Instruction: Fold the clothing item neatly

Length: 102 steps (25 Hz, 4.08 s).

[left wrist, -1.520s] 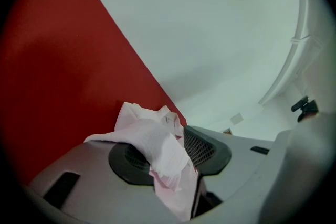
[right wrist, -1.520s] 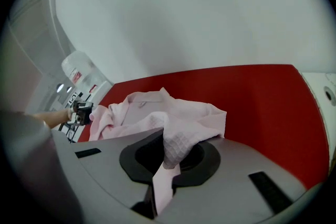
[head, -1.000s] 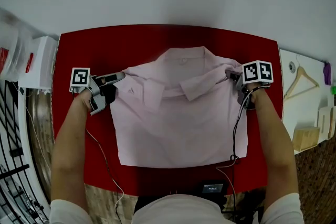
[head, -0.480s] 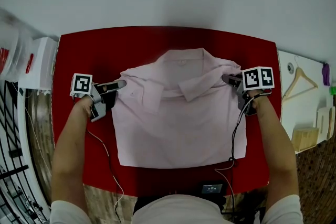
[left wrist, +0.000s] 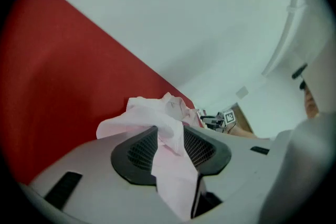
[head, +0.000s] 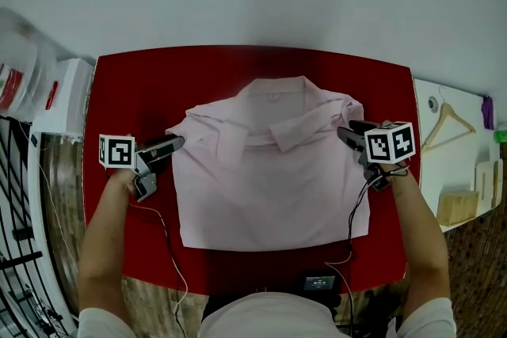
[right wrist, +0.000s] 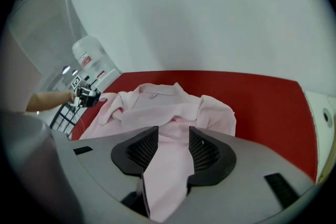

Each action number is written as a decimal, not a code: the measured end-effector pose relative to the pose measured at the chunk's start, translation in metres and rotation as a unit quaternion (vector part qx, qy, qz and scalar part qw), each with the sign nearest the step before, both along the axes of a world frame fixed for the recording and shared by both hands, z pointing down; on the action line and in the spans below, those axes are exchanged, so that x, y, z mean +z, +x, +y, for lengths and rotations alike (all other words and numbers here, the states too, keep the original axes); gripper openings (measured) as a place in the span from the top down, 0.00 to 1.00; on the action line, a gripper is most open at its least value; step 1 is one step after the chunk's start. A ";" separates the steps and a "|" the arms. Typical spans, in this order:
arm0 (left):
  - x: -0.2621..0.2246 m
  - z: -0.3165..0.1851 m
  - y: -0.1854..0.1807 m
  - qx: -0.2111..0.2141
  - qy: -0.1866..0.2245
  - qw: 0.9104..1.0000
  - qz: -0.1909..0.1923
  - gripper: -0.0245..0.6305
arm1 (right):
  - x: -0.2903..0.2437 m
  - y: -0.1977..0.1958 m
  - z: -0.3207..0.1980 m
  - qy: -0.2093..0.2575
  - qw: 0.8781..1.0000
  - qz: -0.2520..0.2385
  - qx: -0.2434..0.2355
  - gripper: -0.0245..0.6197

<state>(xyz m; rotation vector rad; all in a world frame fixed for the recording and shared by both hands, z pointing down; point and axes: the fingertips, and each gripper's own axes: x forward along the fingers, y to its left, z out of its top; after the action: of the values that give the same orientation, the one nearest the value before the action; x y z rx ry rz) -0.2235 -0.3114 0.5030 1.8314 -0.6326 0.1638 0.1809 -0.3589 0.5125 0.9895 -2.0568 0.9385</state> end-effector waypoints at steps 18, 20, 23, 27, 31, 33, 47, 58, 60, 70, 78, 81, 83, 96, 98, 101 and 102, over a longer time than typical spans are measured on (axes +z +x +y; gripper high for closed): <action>-0.017 0.048 0.051 0.124 0.230 0.952 -0.158 0.74 | 0.001 -0.047 0.041 0.065 0.989 0.054 -0.118 0.71; -0.016 0.047 0.056 0.145 0.287 0.921 -0.219 0.74 | 0.004 -0.057 0.044 0.085 0.983 0.068 -0.144 0.71; -0.012 0.048 0.069 0.197 0.358 0.863 -0.296 0.73 | 0.006 -0.076 0.047 0.131 0.967 0.098 -0.197 0.71; 0.003 0.056 0.091 0.275 0.393 0.812 -0.334 0.68 | 0.010 -0.105 0.051 0.185 0.938 0.134 -0.262 0.71; 0.023 0.060 0.110 0.343 0.408 0.766 -0.359 0.65 | 0.025 -0.127 0.054 0.218 0.903 0.172 -0.328 0.70; 0.032 0.058 0.116 0.370 0.413 0.744 -0.373 0.63 | 0.037 -0.134 0.053 0.224 0.890 0.193 -0.347 0.70; 0.007 -0.014 0.121 0.303 0.416 0.764 -0.388 0.91 | 0.018 -0.147 -0.002 0.265 0.895 0.203 -0.296 0.92; 0.011 -0.090 0.119 0.257 0.353 0.820 -0.370 0.87 | 0.023 -0.151 -0.031 0.256 0.902 0.207 -0.280 0.91; 0.008 -0.097 0.111 0.247 0.348 0.827 -0.367 0.79 | 0.020 -0.148 -0.033 0.259 0.903 0.203 -0.277 0.91; -0.019 -0.091 0.039 0.204 0.358 0.828 -0.381 0.76 | -0.003 -0.068 -0.051 0.272 0.894 0.241 -0.263 0.88; 0.016 0.001 0.062 0.408 0.441 0.677 -0.425 0.76 | 0.002 -0.007 -0.039 0.239 0.872 0.298 -0.306 0.79; 0.041 -0.009 0.049 0.418 0.404 0.681 -0.445 0.76 | 0.011 0.000 -0.034 0.227 0.872 0.304 -0.308 0.79; 0.047 -0.031 0.034 0.391 0.379 0.700 -0.462 0.76 | 0.017 0.001 -0.033 0.221 0.874 0.306 -0.305 0.79; 0.035 -0.061 -0.003 0.283 0.361 0.758 -0.463 0.76 | 0.018 0.023 -0.045 0.211 0.871 0.320 -0.305 0.78; 0.033 -0.058 0.006 0.311 0.387 0.728 -0.473 0.76 | 0.012 0.024 -0.044 0.229 0.847 0.339 -0.340 0.75; 0.031 -0.060 0.019 0.345 0.412 0.693 -0.481 0.76 | 0.011 0.021 -0.042 0.259 0.771 0.395 -0.428 0.72; 0.034 -0.060 0.022 0.355 0.414 0.686 -0.482 0.76 | 0.015 0.021 -0.041 0.262 0.745 0.412 -0.454 0.71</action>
<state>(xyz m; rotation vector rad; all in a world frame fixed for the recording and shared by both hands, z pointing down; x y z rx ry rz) -0.2013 -0.3715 0.5365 2.7640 -0.6955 1.7059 0.2021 -0.4004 0.5273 0.3654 -1.6373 -0.5592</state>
